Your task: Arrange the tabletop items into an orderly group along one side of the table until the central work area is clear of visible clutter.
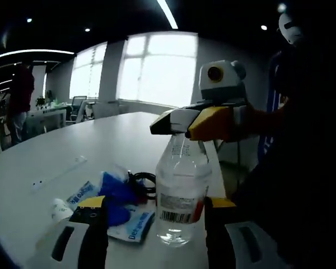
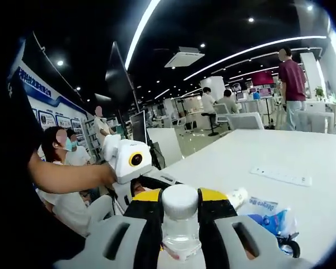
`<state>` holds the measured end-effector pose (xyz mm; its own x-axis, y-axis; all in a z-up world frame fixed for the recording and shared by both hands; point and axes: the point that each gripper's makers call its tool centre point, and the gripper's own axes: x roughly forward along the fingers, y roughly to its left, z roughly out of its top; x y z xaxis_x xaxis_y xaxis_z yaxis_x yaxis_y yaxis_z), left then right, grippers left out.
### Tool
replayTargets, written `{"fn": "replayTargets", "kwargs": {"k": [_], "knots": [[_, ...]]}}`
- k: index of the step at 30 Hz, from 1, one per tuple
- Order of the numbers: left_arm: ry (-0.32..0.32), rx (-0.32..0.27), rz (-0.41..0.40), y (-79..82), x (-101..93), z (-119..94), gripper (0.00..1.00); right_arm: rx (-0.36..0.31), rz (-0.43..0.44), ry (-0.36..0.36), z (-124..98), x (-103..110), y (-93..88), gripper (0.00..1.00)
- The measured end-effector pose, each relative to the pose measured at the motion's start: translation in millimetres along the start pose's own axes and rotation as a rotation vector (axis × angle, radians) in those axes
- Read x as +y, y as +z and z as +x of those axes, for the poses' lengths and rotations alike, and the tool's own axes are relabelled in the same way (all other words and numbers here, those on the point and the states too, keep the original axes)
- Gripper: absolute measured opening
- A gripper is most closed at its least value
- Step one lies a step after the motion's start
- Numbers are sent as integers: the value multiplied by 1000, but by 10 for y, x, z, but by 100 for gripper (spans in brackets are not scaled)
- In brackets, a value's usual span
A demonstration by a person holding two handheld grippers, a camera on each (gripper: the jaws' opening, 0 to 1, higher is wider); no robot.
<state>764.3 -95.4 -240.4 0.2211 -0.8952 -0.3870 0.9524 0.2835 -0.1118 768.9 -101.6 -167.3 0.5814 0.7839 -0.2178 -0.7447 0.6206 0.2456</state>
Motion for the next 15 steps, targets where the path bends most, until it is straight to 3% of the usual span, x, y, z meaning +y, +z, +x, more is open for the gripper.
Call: {"fn": "replayTargets", "kwargs": {"k": [4, 11, 15], "knots": [[80, 29, -31, -109, 86, -166, 73, 12, -26, 19, 66, -4, 54, 17], [155, 33, -89, -243, 139, -370, 75, 15, -45, 34, 168, -34, 136, 17], [192, 36, -120, -308, 189, -452, 82, 18, -60, 44, 244, -37, 169, 17]]}}
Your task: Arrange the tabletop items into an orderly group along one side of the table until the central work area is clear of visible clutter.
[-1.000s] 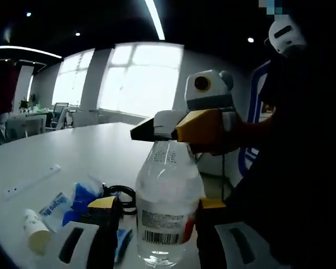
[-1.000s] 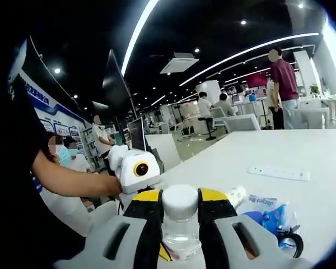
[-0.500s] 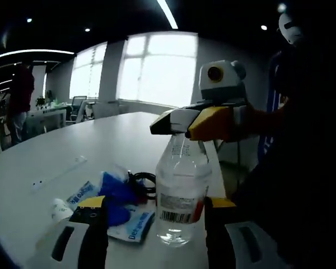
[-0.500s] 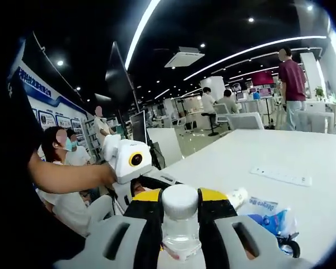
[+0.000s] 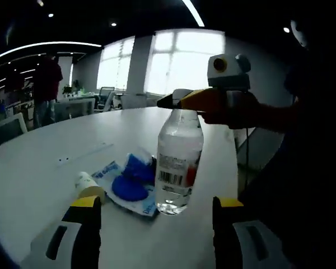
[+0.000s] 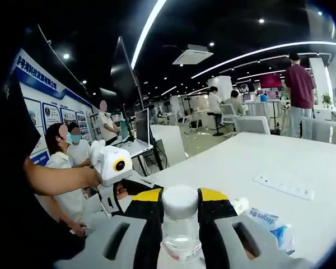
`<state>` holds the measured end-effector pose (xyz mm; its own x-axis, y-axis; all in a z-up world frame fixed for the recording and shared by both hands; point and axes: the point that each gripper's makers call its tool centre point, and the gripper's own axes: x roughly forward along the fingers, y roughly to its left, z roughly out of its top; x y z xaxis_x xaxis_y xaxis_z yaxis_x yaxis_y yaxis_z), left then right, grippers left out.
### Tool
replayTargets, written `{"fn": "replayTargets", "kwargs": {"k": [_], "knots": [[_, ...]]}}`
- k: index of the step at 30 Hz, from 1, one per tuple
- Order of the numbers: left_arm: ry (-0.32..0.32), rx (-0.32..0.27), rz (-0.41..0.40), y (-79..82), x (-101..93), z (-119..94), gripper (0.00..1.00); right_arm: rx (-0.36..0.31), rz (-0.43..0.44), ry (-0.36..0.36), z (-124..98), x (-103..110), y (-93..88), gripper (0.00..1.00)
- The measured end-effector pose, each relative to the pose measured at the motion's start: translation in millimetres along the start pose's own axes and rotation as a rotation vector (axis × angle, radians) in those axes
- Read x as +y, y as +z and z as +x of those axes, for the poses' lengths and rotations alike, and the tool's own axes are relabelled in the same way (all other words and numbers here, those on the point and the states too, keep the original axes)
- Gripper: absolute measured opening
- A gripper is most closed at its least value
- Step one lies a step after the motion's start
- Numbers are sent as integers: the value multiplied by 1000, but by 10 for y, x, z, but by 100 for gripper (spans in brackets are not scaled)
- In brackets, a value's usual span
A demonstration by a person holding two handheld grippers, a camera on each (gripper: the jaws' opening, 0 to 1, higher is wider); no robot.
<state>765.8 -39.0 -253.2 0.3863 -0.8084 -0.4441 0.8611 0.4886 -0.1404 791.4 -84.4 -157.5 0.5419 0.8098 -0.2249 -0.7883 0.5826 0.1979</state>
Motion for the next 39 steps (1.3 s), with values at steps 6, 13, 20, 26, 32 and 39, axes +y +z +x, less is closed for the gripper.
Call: {"fn": "replayTargets", "kwargs": {"k": [6, 13, 20, 26, 32, 39], "knots": [[35, 15, 5, -99, 23, -70, 94, 2, -20, 23, 143, -16, 90, 17], [73, 20, 4, -130, 65, -123, 99, 9, -38, 20, 305, -81, 178, 17], [99, -7, 3, -111, 125, -224, 99, 13, -67, 17, 562, -151, 282, 17], [107, -23, 7, -148, 154, -243, 99, 22, -75, 21, 869, -213, 352, 17], [109, -7, 19, -212, 168, -257, 99, 22, -89, 19, 1087, -234, 385, 17], [133, -11, 14, -240, 264, -294, 99, 24, -62, 25, 1351, -273, 367, 18]]}}
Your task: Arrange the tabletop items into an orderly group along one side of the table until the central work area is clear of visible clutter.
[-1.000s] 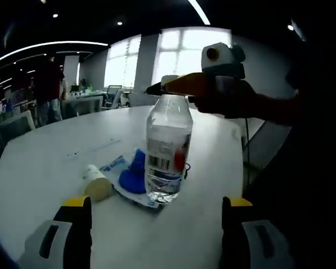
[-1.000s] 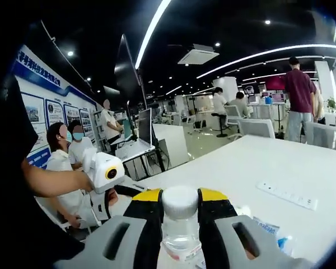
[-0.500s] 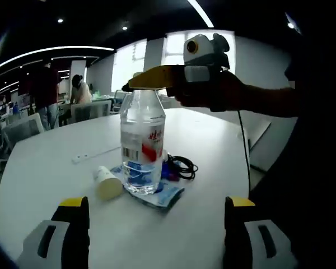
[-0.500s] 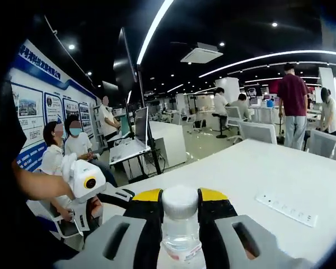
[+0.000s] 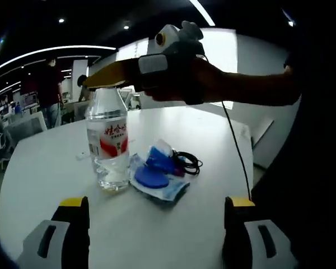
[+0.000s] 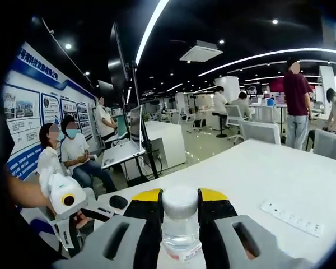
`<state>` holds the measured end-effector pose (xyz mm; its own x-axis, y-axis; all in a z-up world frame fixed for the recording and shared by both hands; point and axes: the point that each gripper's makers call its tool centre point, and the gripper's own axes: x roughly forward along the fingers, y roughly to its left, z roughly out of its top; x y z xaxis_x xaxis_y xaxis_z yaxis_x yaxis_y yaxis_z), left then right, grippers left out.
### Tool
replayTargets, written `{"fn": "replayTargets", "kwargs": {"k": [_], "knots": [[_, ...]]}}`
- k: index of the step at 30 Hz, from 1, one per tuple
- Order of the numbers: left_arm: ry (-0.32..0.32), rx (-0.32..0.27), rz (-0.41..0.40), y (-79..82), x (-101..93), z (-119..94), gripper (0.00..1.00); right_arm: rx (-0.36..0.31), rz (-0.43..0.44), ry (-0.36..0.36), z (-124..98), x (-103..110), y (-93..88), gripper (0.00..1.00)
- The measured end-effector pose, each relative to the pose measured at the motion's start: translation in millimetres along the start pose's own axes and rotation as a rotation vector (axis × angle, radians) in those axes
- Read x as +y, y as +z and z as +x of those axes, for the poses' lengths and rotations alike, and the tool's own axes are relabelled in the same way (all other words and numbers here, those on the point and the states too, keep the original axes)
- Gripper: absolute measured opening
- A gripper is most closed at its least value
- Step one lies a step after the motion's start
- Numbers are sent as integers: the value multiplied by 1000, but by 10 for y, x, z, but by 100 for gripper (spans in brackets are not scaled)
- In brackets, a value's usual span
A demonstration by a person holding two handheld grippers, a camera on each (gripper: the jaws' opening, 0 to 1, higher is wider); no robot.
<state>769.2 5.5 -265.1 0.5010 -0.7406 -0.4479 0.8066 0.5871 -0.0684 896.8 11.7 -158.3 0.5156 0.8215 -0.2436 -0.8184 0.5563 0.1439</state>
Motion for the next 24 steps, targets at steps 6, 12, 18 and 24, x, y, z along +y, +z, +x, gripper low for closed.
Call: {"fn": "replayTargets", "kwargs": {"k": [6, 12, 18, 24], "knots": [[3, 11, 23, -70, 30, 4, 96, 17, 7, -13, 294, -106, -66, 18], [4, 12, 18, -104, 97, 4, 95, 33, -2, -52, 528, -210, -163, 18], [4, 4, 38, -121, 170, 3, 99, 47, 8, -71, 712, -253, -242, 18], [18, -20, -38, -124, 278, 5, 99, 107, 22, -109, 912, -355, -464, 18]]}}
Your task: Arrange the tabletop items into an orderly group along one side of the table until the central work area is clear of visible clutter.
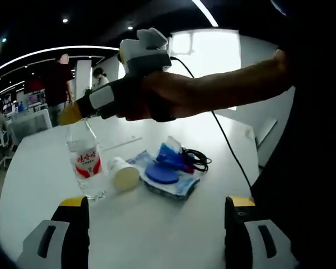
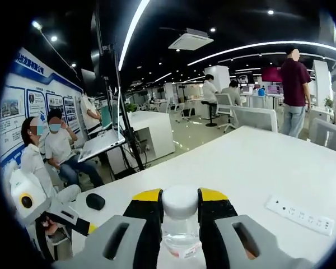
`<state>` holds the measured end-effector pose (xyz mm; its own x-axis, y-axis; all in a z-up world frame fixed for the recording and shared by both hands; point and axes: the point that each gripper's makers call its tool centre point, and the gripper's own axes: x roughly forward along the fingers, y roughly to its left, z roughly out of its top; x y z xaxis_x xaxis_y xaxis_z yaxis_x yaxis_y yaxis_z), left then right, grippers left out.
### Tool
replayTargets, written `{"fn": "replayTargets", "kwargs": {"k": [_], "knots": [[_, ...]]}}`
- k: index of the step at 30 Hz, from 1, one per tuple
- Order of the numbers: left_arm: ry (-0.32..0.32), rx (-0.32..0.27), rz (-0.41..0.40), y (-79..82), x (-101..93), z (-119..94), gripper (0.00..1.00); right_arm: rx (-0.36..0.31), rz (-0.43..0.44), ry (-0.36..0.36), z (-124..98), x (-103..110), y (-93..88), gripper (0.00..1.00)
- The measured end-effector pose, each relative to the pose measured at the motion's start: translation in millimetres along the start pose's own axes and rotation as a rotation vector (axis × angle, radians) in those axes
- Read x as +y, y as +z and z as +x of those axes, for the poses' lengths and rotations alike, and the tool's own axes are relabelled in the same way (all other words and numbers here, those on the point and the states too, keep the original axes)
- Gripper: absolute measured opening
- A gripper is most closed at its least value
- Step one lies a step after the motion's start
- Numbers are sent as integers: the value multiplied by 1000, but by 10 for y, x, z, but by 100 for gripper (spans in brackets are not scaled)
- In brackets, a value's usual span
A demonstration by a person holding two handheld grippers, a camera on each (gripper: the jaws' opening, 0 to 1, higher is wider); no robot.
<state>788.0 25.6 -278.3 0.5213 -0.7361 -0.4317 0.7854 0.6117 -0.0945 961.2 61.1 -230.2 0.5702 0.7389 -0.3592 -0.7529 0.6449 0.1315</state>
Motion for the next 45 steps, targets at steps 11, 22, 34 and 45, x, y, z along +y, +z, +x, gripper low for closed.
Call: {"fn": "replayTargets", "kwargs": {"k": [11, 22, 34, 45], "knots": [[-4, -52, -45, -10, 66, 10, 99, 69, -45, -23, 93, -92, -248, 18], [-9, -87, -69, 76, 13, 46, 99, 65, -99, -9, 35, -120, -309, 18], [-9, -74, -71, 14, -69, 10, 97, 30, -101, -81, 13, -116, -315, 19], [12, -80, -100, 7, -42, -36, 99, 62, -89, -87, -31, -122, -302, 20]]}}
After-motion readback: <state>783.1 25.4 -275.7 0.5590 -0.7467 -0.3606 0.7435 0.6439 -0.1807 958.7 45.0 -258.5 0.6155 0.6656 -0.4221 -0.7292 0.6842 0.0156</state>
